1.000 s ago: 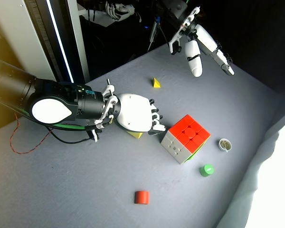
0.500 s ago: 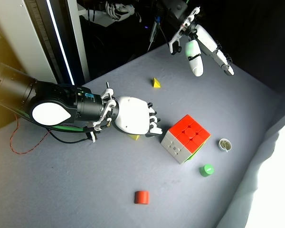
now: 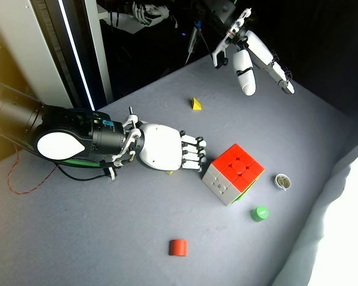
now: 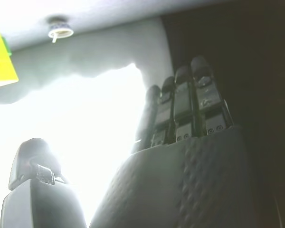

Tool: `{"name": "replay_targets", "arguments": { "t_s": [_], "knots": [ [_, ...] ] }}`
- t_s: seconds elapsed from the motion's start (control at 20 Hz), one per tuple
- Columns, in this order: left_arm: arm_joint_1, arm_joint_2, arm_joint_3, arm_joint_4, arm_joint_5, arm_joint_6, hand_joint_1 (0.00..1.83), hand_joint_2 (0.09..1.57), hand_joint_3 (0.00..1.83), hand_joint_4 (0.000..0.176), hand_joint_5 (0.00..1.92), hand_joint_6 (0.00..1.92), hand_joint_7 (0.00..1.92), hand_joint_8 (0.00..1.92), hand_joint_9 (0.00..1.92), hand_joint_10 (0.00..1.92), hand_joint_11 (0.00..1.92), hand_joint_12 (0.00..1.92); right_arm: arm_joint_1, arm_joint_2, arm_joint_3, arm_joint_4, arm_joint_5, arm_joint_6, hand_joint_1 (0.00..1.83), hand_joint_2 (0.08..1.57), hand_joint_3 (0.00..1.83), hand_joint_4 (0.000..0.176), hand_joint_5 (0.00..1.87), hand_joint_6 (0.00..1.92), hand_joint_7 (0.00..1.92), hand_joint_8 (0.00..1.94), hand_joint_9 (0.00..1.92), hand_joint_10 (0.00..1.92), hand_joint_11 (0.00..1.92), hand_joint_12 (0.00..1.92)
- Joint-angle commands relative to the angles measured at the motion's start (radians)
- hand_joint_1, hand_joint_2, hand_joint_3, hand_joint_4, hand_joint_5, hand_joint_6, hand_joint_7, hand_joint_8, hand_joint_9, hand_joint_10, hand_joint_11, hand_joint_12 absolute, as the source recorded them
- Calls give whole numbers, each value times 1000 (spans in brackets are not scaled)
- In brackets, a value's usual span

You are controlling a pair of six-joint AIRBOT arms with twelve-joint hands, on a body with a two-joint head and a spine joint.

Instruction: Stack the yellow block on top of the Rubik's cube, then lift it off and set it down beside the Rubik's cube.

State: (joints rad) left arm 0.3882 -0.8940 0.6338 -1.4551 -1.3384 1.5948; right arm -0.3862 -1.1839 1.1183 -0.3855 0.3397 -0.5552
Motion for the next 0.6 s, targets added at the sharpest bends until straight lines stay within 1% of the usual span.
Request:
{"name": "replay_targets", "arguments": {
  "t_s": [0.0, 0.05, 0.1, 0.15, 0.2, 0.25, 0.3, 0.35, 0.4, 0.45, 0.5, 0.55],
  "knots": [
    [-9, 9, 4, 70, -79, -2, 71, 977, 3, 0, 0, 0, 0, 0, 32, 1, 0, 213, 1, 9, -1, 13, 90, 0, 510, 1001, 0, 0, 0, 0, 0, 0, 0, 0, 0, 0],
    [-10, 7, 4, 70, -79, -2, 109, 984, 5, 0, 0, 0, 6, 2, 38, 3, 0, 215, 2, 11, -1, 13, 88, 0, 477, 974, 0, 0, 0, 0, 0, 0, 0, 0, 0, 0],
    [-12, 7, 3, 71, -80, 0, 109, 984, 5, 0, 0, 0, 6, 2, 38, 3, 0, 215, 3, 13, -1, 13, 87, 0, 477, 974, 0, 0, 0, 0, 0, 0, 0, 0, 0, 0],
    [-15, 6, 3, 73, -80, 2, 104, 976, 1, 0, 17, 0, 31, 1, 64, 2, 0, 261, 7, 16, -2, 13, 87, 9, 441, 898, 0, 0, 0, 0, 0, 0, 0, 0, 0, 0],
    [-18, 4, 3, 77, -81, 4, 107, 990, 4, 0, 3, 0, 5, 0, 26, 8, 0, 169, 15, 22, -1, 13, 91, 41, 367, 885, 0, 0, 0, 0, 0, 0, 0, 0, 0, 0],
    [-20, 3, 2, 77, -81, 7, 107, 990, 4, 0, 3, 0, 5, 0, 26, 8, 0, 169, 22, 28, -1, 13, 99, 70, 367, 885, 0, 0, 0, 0, 0, 0, 0, 0, 0, 0],
    [-23, 2, 0, 77, -85, 8, 111, 980, 0, 0, 0, 0, 0, 0, 21, 2, 0, 164, 38, 35, -1, 13, 103, 125, 298, 790, 0, 0, 0, 0, 0, 0, 0, 0, 0, 0],
    [-25, 2, -1, 77, -88, 9, 98, 984, 2, 0, 0, 0, 0, 0, 20, 1, 0, 162, 58, 39, -1, 13, 103, 161, 281, 745, 0, 0, 0, 0, 0, 0, 0, 0, 0, 0],
    [-27, 2, -1, 77, -89, 10, 116, 974, 0, 0, 5, 0, 12, 1, 40, 4, 0, 195, 73, 41, -2, 13, 100, 179, 220, 721, 0, 0, 0, 0, 0, 0, 0, 0, 0, 0],
    [-30, 2, -2, 76, -92, 13, 118, 951, 0, 0, 31, 0, 39, 0, 67, 2, 0, 266, 99, 43, -2, 13, 88, 196, 237, 709, 0, 0, 0, 0, 0, 0, 0, 0, 0, 0],
    [-32, 2, -2, 75, -94, 14, 118, 951, 0, 0, 31, 0, 39, 0, 67, 2, 0, 266, 126, 46, -2, 12, 73, 212, 237, 709, 0, 0, 0, 0, 0, 0, 0, 0, 0, 0],
    [-32, 1, -2, 74, -96, 14, 83, 981, 3, 0, 0, 0, 1, 0, 25, 6, 0, 179, 150, 50, -1, -15, 64, 258, 181, 720, 0, 0, 0, 0, 0, 0, 0, 0, 0, 0]
  ]
}}
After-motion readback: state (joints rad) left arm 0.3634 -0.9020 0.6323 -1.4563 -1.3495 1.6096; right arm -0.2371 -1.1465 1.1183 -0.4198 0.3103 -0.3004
